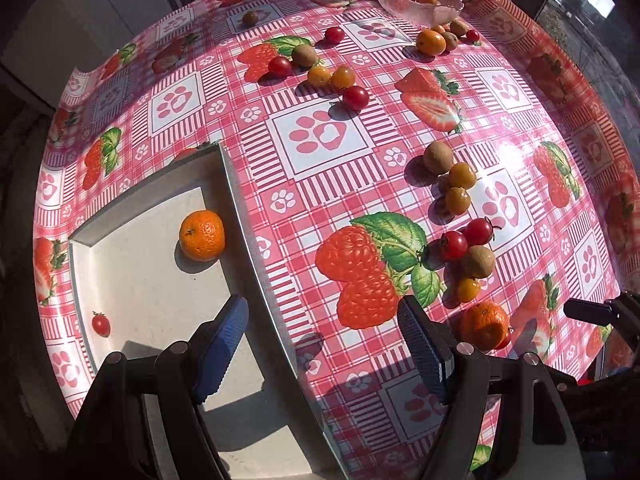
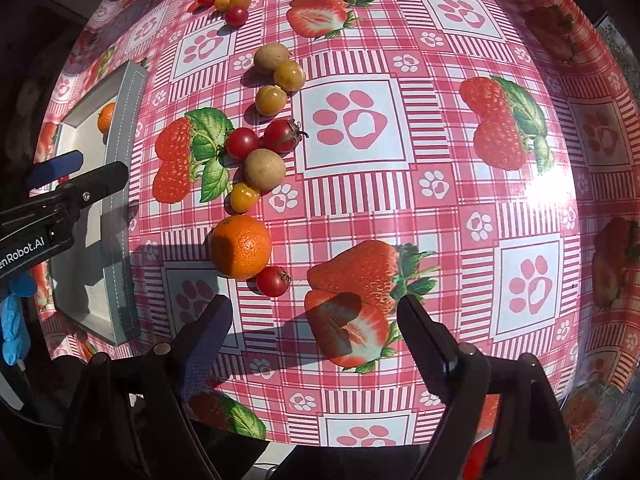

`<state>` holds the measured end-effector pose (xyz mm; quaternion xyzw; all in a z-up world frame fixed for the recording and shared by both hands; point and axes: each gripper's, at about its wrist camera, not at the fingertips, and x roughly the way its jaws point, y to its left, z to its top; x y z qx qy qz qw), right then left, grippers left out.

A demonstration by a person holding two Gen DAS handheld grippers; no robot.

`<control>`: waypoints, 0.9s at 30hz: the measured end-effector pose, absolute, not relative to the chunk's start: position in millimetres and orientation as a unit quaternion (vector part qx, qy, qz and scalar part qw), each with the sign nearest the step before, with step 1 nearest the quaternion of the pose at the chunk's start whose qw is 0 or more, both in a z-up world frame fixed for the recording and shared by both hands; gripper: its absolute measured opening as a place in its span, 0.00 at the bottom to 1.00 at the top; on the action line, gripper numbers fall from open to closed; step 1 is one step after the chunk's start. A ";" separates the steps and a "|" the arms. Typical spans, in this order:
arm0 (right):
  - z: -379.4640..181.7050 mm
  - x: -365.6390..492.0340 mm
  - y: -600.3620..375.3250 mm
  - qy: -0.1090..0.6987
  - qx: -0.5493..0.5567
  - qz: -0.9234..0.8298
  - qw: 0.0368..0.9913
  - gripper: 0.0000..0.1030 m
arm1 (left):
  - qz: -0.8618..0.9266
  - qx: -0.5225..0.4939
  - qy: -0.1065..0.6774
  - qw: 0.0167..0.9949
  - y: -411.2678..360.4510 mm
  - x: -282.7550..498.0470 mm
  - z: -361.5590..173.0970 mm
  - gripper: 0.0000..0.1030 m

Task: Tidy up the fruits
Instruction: 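Grasp another tangerine with the right tool while the left tool grasps a brown kiwi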

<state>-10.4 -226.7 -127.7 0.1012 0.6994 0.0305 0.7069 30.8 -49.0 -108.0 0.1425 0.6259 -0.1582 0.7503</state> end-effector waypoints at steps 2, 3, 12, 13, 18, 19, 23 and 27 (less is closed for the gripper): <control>-128.8 -11.3 -220.3 0.698 0.098 0.042 0.708 0.85 | -0.166 0.139 0.625 0.750 -61.8 39.3 -109.3 0.76; -128.7 -10.7 -216.5 0.696 0.095 0.047 0.711 0.85 | -0.170 0.136 0.624 0.750 -68.3 43.7 -109.8 0.76; -129.5 -5.6 -173.2 0.657 0.017 0.087 0.749 0.85 | -0.203 0.110 0.622 0.749 -118.6 86.9 -120.2 0.76; -130.2 -5.5 -167.3 0.652 0.006 0.094 0.753 0.85 | -0.207 0.106 0.622 0.748 -123.1 90.8 -122.1 0.76; -140.1 -0.9 -146.6 0.638 -0.012 0.122 0.760 0.74 | -0.229 0.108 0.628 0.736 -141.6 100.5 -136.4 0.76; -141.4 -0.6 -145.1 0.637 -0.013 0.124 0.761 0.67 | -0.233 0.113 0.629 0.733 -145.0 100.7 -139.6 0.76; -147.7 10.2 -133.2 0.637 -0.007 0.139 0.758 0.51 | -0.239 0.127 0.632 0.726 -154.7 99.6 -147.5 0.75; -148.7 21.3 -128.3 0.636 0.001 0.149 0.757 0.42 | -0.243 0.131 0.635 0.722 -163.8 99.8 -150.8 0.56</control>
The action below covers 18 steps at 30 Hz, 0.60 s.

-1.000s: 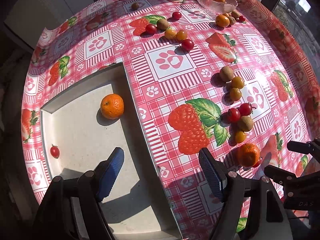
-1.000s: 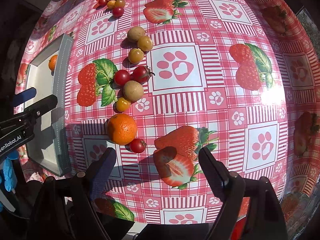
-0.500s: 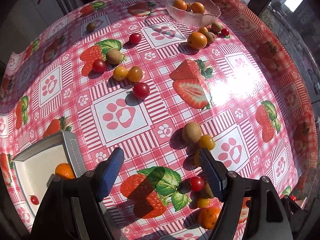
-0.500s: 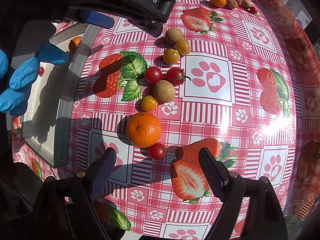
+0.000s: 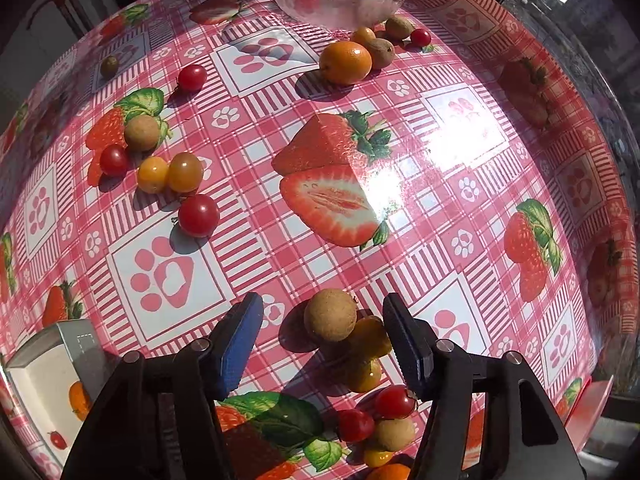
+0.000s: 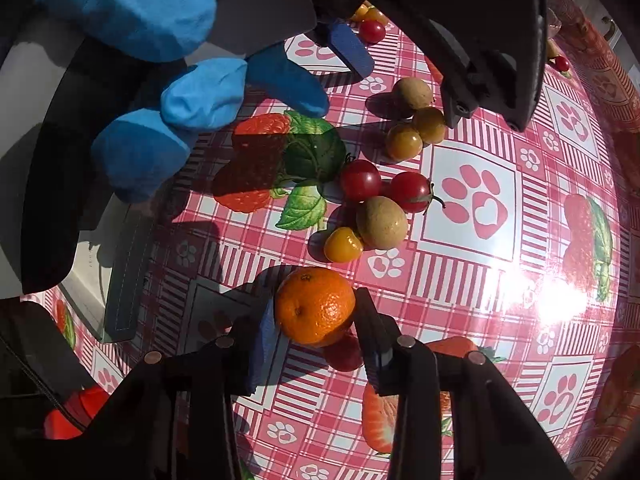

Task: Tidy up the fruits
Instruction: 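Grasp another tangerine with the right tool while the left tool grasps a brown kiwi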

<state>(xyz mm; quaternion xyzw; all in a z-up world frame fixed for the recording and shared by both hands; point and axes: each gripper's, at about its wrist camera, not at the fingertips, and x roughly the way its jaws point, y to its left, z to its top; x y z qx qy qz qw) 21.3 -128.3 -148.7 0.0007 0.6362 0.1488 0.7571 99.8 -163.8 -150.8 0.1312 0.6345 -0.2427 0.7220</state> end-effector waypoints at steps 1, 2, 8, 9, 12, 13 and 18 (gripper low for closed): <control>-148.2 22.5 -133.5 0.638 0.009 0.151 0.755 0.42 | -0.244 0.132 0.636 0.721 -167.4 99.7 -152.3 0.53; -147.5 23.1 -134.5 0.638 0.016 0.154 0.754 0.42 | -0.242 0.138 0.634 0.722 -169.8 99.6 -152.3 0.50; -133.6 23.8 -155.6 0.633 0.050 0.151 0.758 0.41 | -0.242 0.134 0.626 0.729 -174.3 99.0 -149.7 0.30; -131.7 23.6 -160.1 0.632 0.059 0.148 0.758 0.41 | -0.241 0.128 0.627 0.730 -167.8 100.9 -146.9 0.30; -127.3 25.5 -173.9 0.633 0.088 0.135 0.757 0.41 | -0.238 0.117 0.623 0.736 -158.1 100.6 -136.3 0.30; -126.0 25.4 -181.4 0.633 0.098 0.130 0.757 0.41 | -0.236 0.115 0.622 0.738 -154.4 99.4 -132.1 0.30; -119.6 28.3 -208.0 0.636 0.129 0.115 0.752 0.41 | -0.226 0.092 0.617 0.749 -128.2 87.5 -109.3 0.29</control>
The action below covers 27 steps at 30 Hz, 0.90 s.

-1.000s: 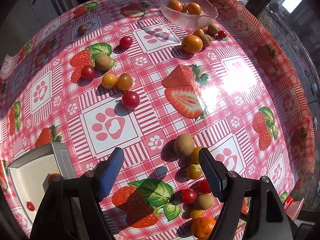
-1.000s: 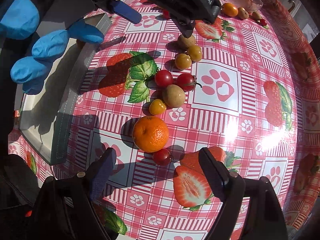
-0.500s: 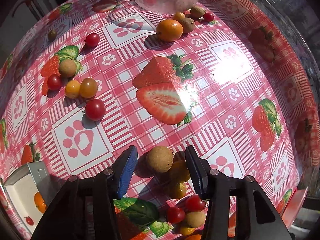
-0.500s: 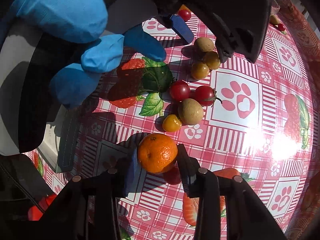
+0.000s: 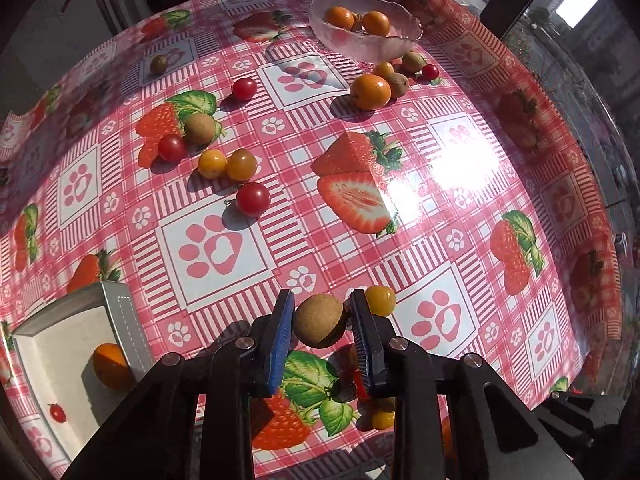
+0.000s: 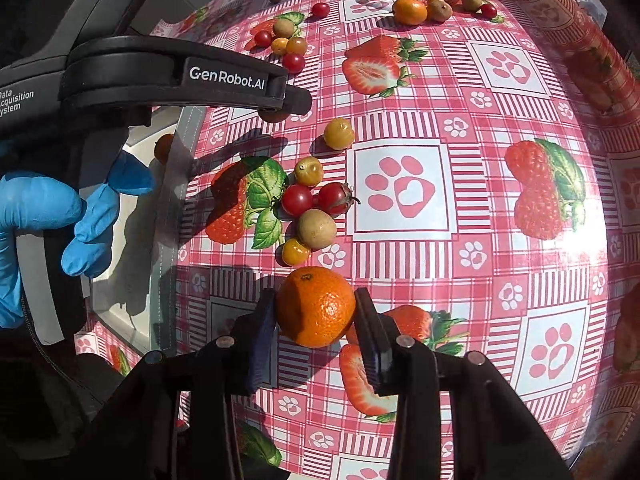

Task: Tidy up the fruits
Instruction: 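Grasp another tangerine with the right tool while the left tool grasps a brown kiwi, then carry the tangerine and kiwi into the white tray and open both tools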

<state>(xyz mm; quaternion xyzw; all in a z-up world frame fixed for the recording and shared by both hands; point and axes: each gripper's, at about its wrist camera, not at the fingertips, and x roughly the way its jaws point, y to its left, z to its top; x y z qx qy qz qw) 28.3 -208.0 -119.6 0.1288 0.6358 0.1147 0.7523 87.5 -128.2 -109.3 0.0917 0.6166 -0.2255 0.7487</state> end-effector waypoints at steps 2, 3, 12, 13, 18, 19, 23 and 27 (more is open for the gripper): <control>-114.3 23.0 -213.3 0.636 0.129 0.112 0.752 0.41 | -0.219 0.080 0.617 0.752 -112.6 79.3 -100.7 0.29; -113.1 23.0 -214.7 0.637 0.129 0.112 0.752 0.41 | -0.216 0.076 0.617 0.753 -106.6 75.2 -97.2 0.29; -105.3 -0.5 -227.1 0.646 0.137 0.102 0.744 0.41 | -0.185 0.071 0.618 0.761 -45.7 30.7 -81.7 0.29; -101.7 -1.1 -228.0 0.647 0.136 0.101 0.743 0.41 | -0.181 0.066 0.618 0.762 -38.1 25.8 -79.1 0.29; -92.3 -0.5 -219.2 0.648 0.128 0.105 0.743 0.41 | -0.162 0.057 0.617 0.768 -11.8 7.3 -71.3 0.29; -89.4 0.0 -217.2 0.648 0.125 0.106 0.744 0.41 | -0.158 0.052 0.617 0.769 -4.8 3.3 -69.8 0.30; -79.0 3.4 -208.3 0.645 0.110 0.113 0.748 0.41 | -0.143 0.036 0.616 0.774 17.6 -5.8 -67.2 0.30; -72.4 9.7 -195.7 0.642 0.089 0.124 0.751 0.41 | -0.129 0.022 0.616 0.777 36.5 -12.4 -67.2 0.30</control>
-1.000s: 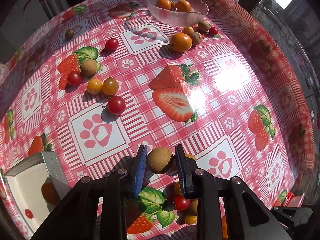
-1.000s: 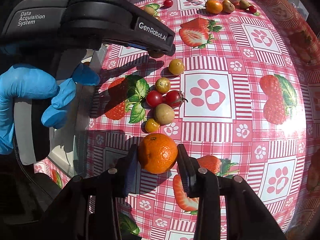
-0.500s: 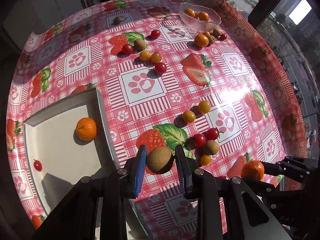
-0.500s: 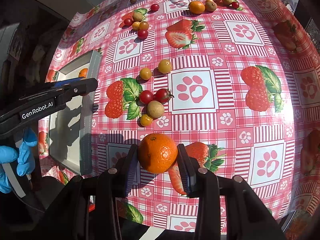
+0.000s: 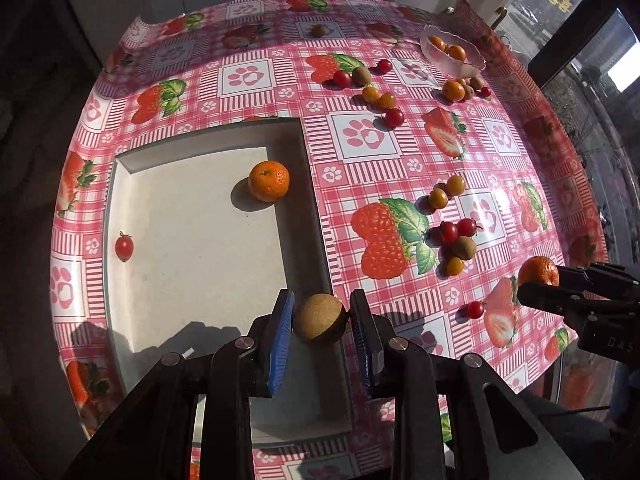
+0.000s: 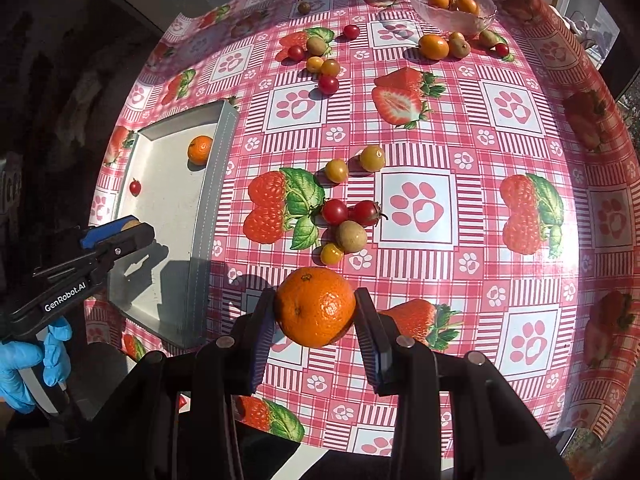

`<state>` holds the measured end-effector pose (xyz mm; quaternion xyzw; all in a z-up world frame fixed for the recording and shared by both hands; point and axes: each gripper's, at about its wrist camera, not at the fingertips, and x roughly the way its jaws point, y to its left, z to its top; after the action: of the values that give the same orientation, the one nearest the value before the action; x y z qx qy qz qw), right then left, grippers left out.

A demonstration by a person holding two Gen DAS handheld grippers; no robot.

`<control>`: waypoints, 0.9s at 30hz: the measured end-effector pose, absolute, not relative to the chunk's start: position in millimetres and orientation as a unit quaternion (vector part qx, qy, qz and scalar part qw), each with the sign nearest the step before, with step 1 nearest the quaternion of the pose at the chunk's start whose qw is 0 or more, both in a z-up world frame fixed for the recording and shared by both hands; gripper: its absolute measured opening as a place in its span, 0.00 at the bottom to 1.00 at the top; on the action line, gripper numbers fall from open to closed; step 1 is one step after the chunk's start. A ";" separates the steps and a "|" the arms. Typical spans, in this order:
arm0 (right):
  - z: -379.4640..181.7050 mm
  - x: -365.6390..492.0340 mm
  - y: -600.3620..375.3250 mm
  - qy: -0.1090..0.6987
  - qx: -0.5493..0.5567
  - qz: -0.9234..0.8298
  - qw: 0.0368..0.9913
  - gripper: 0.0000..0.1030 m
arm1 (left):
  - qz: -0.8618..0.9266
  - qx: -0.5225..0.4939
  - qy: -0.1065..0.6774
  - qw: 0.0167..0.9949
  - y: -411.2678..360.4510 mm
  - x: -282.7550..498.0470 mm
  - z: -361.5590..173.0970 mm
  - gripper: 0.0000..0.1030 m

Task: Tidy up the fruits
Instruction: 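Carry the tangerine and kiwi into the white tray and open both tools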

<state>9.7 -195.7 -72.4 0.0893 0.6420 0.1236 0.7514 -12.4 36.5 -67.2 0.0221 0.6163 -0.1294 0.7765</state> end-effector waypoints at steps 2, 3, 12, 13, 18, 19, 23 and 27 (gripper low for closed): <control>-69.1 13.2 -188.9 0.641 0.078 0.129 0.752 0.41 | -0.124 0.017 0.616 0.778 45.3 -15.3 -68.0 0.29; -67.5 15.1 -185.7 0.641 0.073 0.132 0.752 0.41 | -0.121 0.016 0.615 0.779 49.8 -16.5 -68.2 0.30; -62.2 28.4 -146.9 0.643 0.031 0.159 0.749 0.41 | -0.094 -0.012 0.611 0.786 90.3 -20.5 -71.6 0.29; -61.4 29.8 -141.5 0.643 0.026 0.163 0.748 0.41 | -0.091 -0.014 0.611 0.786 94.2 -20.3 -72.0 0.30; -59.9 36.4 -114.8 0.644 0.004 0.185 0.742 0.41 | -0.078 -0.020 0.608 0.790 111.0 -18.9 -75.1 0.30; -59.9 37.6 -109.5 0.644 0.000 0.189 0.741 0.41 | -0.074 -0.021 0.608 0.790 114.8 -18.2 -76.1 0.30; -62.5 42.3 -84.1 0.646 -0.018 0.213 0.733 0.41 | -0.057 -0.026 0.606 0.793 129.0 -15.7 -80.2 0.30; -73.0 46.6 -57.8 0.657 -0.030 0.235 0.716 0.41 | -0.040 -0.024 0.610 0.791 141.7 -12.0 -90.0 0.30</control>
<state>46.6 -57.8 -73.0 -0.0305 0.6565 0.2347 0.7162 -12.0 141.7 -90.0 -0.0239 0.6104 -0.0399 0.7907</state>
